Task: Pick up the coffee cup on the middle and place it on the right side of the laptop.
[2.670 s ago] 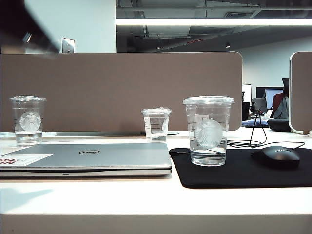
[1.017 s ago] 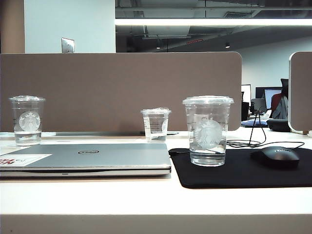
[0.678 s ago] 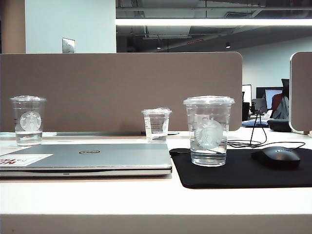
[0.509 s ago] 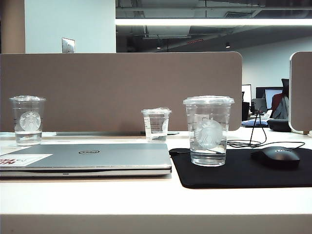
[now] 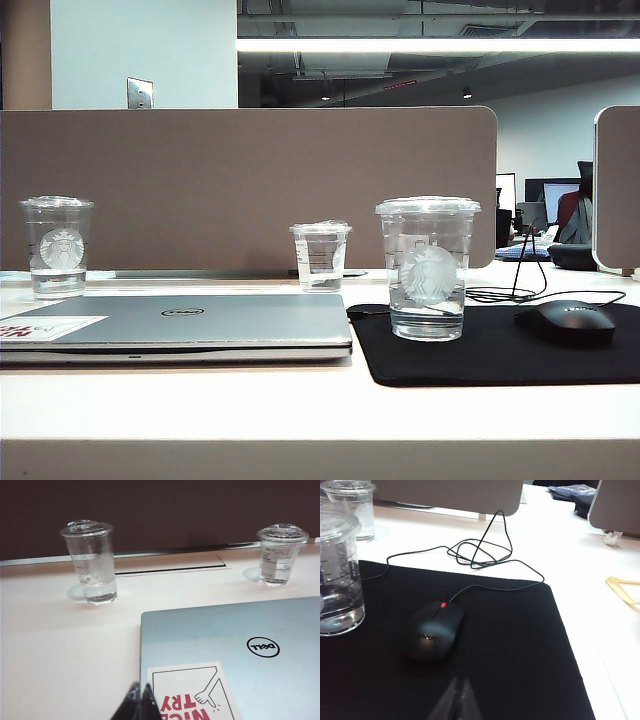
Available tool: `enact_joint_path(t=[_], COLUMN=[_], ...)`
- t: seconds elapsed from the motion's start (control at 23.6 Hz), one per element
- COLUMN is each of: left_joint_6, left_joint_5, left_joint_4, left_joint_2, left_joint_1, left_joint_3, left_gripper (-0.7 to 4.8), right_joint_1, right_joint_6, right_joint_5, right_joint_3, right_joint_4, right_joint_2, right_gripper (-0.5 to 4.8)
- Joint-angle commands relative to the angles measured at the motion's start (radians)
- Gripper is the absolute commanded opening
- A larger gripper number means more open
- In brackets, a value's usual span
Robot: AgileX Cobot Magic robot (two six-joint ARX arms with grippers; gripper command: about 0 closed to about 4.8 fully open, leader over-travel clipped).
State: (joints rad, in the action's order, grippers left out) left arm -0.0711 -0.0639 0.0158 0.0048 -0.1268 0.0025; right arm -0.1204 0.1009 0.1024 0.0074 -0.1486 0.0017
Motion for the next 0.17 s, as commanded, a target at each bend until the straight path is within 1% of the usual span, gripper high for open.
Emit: enact_joint_path(t=[0.04,0.17], left_joint_6=[-0.003,-0.003], left_joint_5=[-0.002,-0.002], left_joint_4=[-0.010,-0.010], left_joint_2=[0.001,0.001], left_joint_1=[0.000,0.000], left_joint_3=[0.004,0.004], left_gripper=[-0.06,-0.06], right_joint_1=[0.000,0.000], right_joint_6=[-0.003,-0.003], right_joint_5=[0.000,0.000], right_joint_3=[-0.006,-0.006], right_joint_4=[0.017,0.017], right_joint_2=[0.000,0.000], right_gripper=[-0.01,-0.01])
